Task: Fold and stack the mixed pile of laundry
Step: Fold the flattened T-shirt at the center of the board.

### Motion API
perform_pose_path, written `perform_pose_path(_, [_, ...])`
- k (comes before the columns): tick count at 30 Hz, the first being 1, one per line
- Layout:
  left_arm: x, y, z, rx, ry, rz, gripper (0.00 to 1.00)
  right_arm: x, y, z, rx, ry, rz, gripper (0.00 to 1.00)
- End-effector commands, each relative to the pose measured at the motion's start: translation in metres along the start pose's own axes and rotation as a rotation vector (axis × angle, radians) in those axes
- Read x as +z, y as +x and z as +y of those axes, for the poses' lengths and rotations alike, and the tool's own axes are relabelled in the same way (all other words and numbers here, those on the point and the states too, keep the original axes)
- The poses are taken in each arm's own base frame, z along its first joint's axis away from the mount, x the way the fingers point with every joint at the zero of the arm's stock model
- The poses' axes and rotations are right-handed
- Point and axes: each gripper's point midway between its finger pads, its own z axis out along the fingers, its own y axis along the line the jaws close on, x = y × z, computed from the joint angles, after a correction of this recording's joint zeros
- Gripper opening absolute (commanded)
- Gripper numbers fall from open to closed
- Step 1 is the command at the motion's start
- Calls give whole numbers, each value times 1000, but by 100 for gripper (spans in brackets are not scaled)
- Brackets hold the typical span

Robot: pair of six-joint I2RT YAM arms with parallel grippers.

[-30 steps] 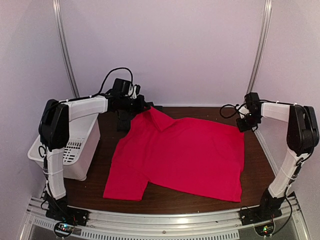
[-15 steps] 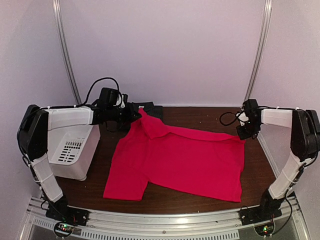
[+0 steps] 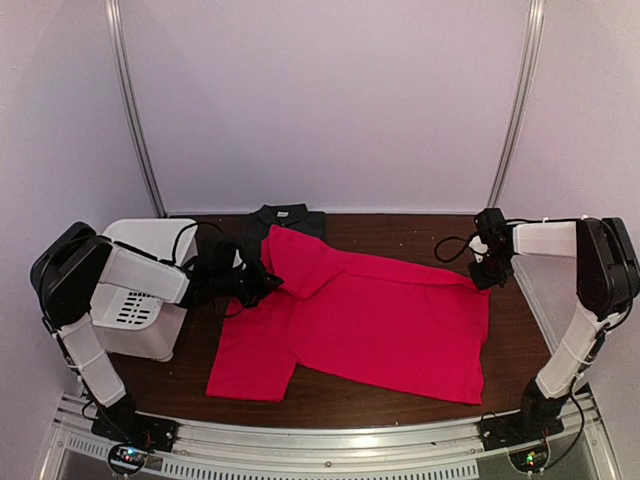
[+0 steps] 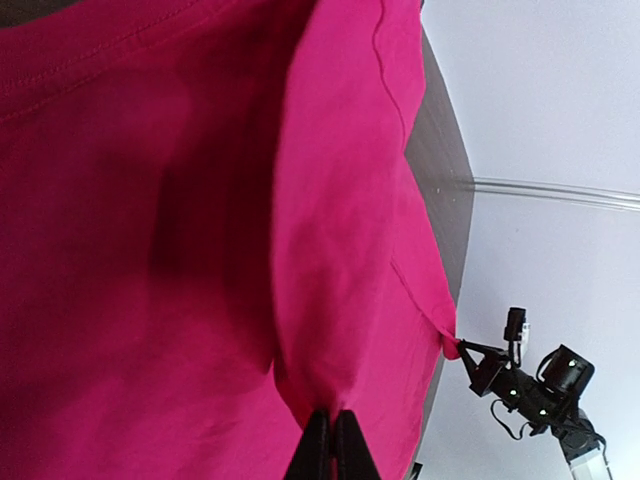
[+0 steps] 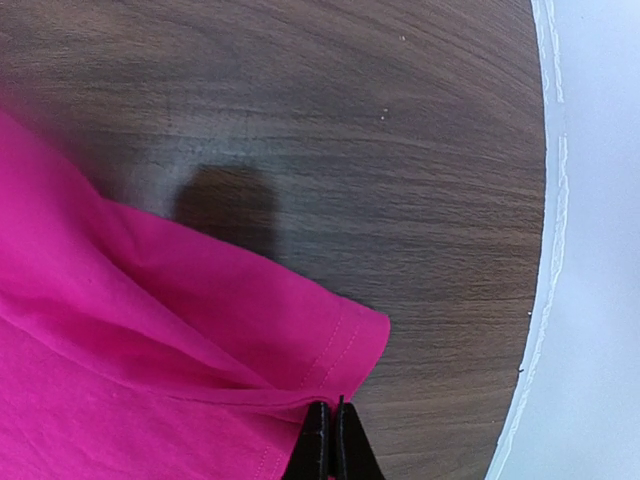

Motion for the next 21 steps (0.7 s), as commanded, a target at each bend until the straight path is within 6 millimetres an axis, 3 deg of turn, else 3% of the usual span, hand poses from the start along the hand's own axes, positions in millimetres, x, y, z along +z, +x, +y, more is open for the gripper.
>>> perform_pose_path(1, [-11,-14,-39,-109,207,-80,0,4,6,-5,8,45,25,0])
perform_pose_path(6, [1,-13,-17,-102,118,-70,0,7,9,-4,1,49,41,0])
perform_pose_path(9, [4,-9,-15,-114,129,-46,0,3,9,-6,5,49,36,0])
perform_pose_path(12, [-1,-10,-27,-149,210,-51,0,-13,1,-13,24,67,-18,0])
perform_pose_path(15, [-2,-12,-55,-155,307,-28,0,-22,-5,-18,36,75,-55,0])
perform_pose_path(21, [-5,-13,-87,-191,403,-12,0,-6,4,-11,23,58,3,0])
